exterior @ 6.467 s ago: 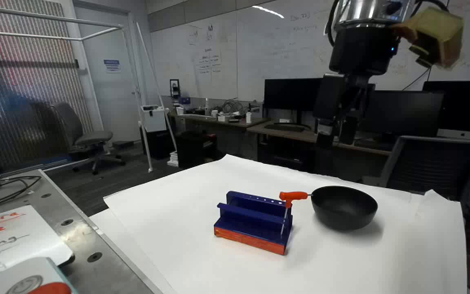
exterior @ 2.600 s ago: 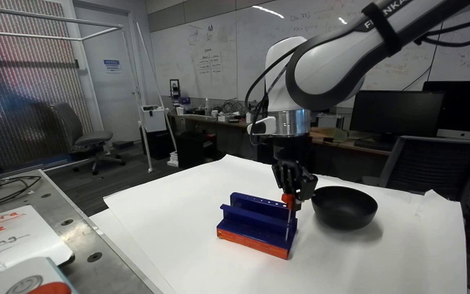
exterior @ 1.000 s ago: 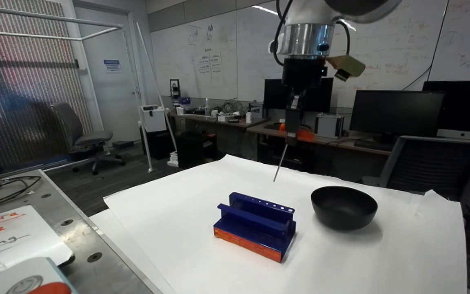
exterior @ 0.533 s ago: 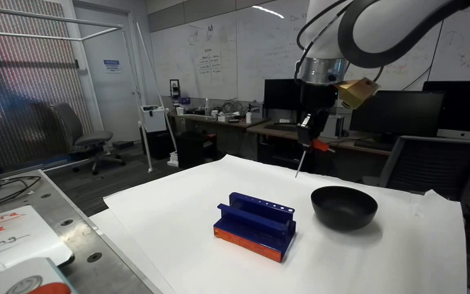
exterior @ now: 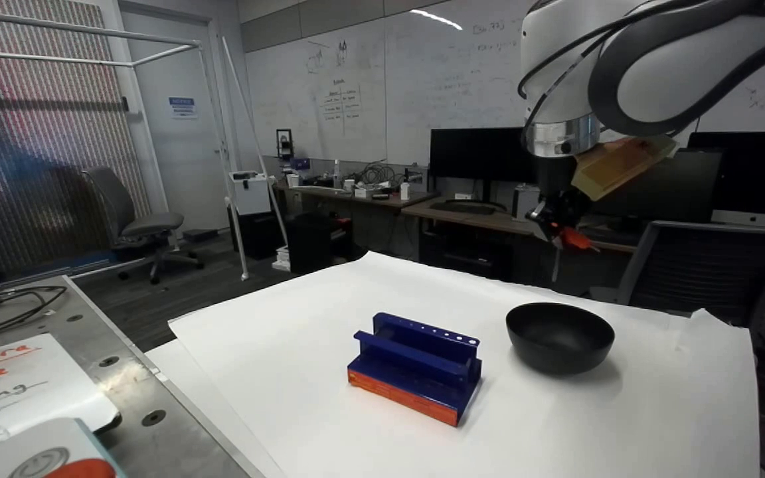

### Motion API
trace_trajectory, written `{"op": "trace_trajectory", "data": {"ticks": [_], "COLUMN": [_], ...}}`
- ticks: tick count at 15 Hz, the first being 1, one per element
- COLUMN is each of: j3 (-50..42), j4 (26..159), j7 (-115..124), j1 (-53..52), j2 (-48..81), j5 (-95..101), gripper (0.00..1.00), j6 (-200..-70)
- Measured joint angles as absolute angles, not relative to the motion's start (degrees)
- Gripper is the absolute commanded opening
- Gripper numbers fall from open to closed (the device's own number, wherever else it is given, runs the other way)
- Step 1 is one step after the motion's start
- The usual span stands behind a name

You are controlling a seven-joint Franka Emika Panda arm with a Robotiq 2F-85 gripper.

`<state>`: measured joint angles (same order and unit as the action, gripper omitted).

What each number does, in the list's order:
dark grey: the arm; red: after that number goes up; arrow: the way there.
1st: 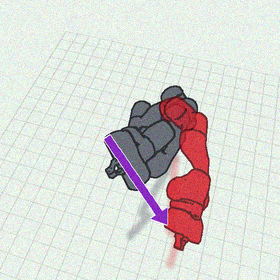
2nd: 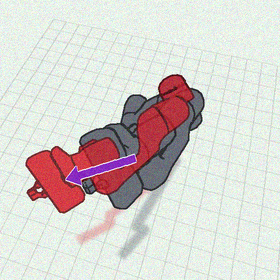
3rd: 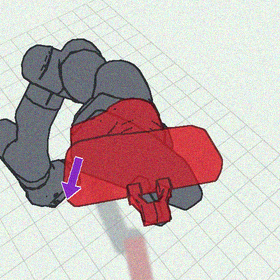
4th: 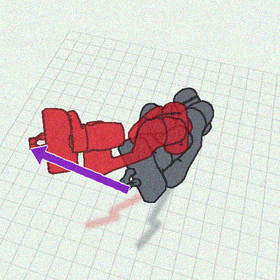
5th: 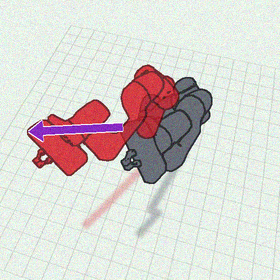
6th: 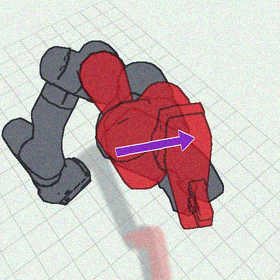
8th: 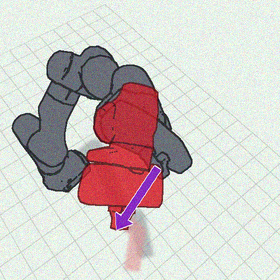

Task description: Put the orange object into the bowl.

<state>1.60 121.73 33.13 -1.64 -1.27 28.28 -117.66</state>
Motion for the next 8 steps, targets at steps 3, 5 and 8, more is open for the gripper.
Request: {"op": "trace_trajectory", "data": {"ticks": [3,5,8], "j3": [1.7,1.7,1.8], "j4": [121.8,121.4,119.6], "j7": [40.1,44.0,49.1], "j1": [-1.6,-1.7,-2.0], "j2": [0.7,2.6,6.1], "j5": [28.7,28.2,25.1], "gripper": [0.09,0.09,0.09], "j6": [-110.4,-105.6,-99.2]}}
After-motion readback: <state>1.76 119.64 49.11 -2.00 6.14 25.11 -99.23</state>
